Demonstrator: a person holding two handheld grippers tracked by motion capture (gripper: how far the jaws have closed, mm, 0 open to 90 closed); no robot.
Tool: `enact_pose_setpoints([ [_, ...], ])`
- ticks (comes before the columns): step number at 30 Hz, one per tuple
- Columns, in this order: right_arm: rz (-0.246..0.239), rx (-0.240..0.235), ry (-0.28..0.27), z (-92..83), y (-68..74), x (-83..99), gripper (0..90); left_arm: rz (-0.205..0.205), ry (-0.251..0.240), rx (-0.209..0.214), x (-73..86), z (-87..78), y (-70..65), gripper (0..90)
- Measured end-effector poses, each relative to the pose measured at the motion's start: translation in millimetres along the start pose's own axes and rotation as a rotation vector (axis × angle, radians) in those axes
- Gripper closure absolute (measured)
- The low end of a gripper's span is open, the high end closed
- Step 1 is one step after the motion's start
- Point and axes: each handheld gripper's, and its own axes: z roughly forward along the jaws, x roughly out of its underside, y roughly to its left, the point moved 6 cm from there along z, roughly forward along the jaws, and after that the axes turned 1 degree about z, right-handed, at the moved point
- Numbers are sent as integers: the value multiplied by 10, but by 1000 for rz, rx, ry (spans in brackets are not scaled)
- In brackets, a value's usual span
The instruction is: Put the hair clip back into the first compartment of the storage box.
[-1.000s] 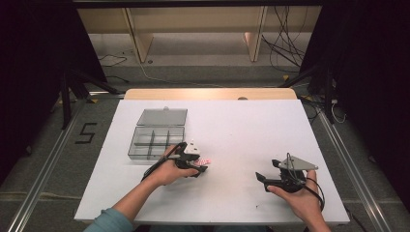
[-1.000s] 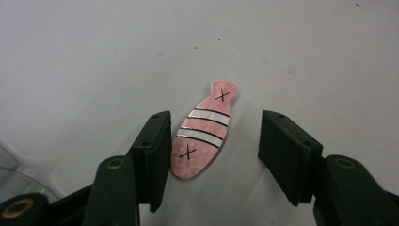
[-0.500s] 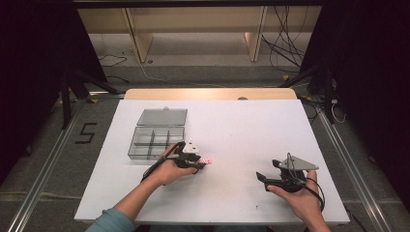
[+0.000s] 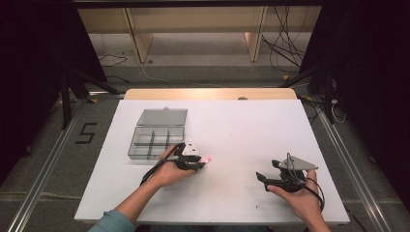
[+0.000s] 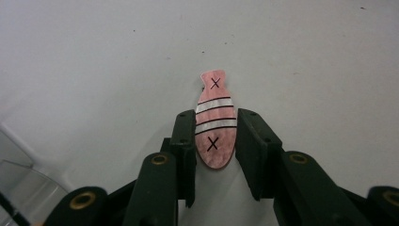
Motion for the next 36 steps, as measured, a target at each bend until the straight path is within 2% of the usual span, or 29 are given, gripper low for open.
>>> enact_pose_setpoints([
  [10,0,-2,2,8,0,2,242,5,-21,-12,14,-6,-13,684],
  [14,4,-5,1,11,0,4,244,3,-32,-2,19,-6,-1,684],
  [36,9,-7,-1,12,1,1,245,45,-44,-18,-14,-47,-22,686],
])
